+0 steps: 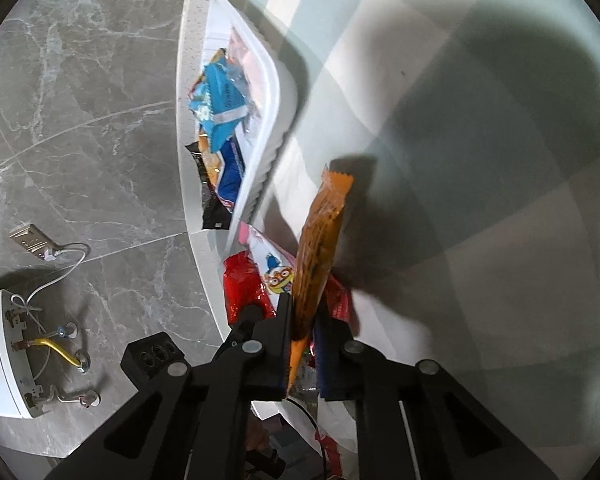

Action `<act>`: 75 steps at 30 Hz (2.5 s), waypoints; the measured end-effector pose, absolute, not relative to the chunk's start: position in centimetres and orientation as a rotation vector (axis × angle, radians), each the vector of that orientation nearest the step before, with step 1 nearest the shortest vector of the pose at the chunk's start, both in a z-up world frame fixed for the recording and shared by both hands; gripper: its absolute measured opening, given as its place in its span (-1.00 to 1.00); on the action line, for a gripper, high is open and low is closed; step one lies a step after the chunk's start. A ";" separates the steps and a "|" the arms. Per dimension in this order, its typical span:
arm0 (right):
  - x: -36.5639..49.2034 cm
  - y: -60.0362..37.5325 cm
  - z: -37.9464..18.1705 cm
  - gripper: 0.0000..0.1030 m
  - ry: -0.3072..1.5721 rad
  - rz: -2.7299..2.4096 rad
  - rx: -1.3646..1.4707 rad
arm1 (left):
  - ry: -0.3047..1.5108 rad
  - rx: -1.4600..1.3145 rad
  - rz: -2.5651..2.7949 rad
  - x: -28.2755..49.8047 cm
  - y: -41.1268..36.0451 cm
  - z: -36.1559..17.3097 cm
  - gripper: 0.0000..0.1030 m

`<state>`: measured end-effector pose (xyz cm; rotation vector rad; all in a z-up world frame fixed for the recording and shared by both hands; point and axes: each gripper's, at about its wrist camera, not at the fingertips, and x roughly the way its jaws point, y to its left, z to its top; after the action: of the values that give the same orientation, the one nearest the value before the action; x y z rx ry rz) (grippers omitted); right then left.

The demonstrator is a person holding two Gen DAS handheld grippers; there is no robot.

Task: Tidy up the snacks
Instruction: 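Grasp the red Mylikes bag with the left tool while the right tool grasps the orange bar, then carry the red Mylikes bag and orange bar over the white tray with both tools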

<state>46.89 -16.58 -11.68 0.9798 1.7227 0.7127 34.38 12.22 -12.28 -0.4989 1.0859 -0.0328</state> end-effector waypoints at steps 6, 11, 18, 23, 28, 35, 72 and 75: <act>47.5 -17.3 -10.3 -0.83 1.685 0.736 0.972 | 1.046 -0.549 -0.043 33.7 13.3 -11.2 -0.53; 47.7 -17.6 -9.5 -0.83 1.666 0.752 0.981 | 1.028 -0.565 -0.045 33.2 13.7 -10.6 -0.53; 47.7 -17.8 -9.0 -0.83 1.661 0.777 1.021 | 1.015 -0.587 -0.053 32.7 14.2 -10.1 -0.53; 48.0 -17.5 -8.6 -0.83 1.652 0.796 1.034 | 1.001 -0.605 -0.061 32.6 14.6 -9.7 -0.53; 48.7 -17.2 -7.9 -0.83 1.635 0.816 1.040 | 0.988 -0.614 -0.065 33.0 15.2 -9.1 -0.53; 50.4 -16.8 -7.2 -0.83 1.609 0.832 1.047 | 0.968 -0.629 -0.061 34.2 16.2 -8.2 -0.53; 61.6 -14.0 -8.8 -0.83 1.519 0.741 0.998 | 0.987 -0.624 -0.021 45.8 19.8 -9.4 -0.53; 62.0 -13.7 -9.0 -0.83 1.519 0.738 0.979 | 0.992 -0.623 -0.019 46.4 20.1 -9.7 -0.53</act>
<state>62.04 -13.68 -9.04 0.9794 1.5186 0.7384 46.39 20.09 -9.74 -0.6225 0.9918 -0.0188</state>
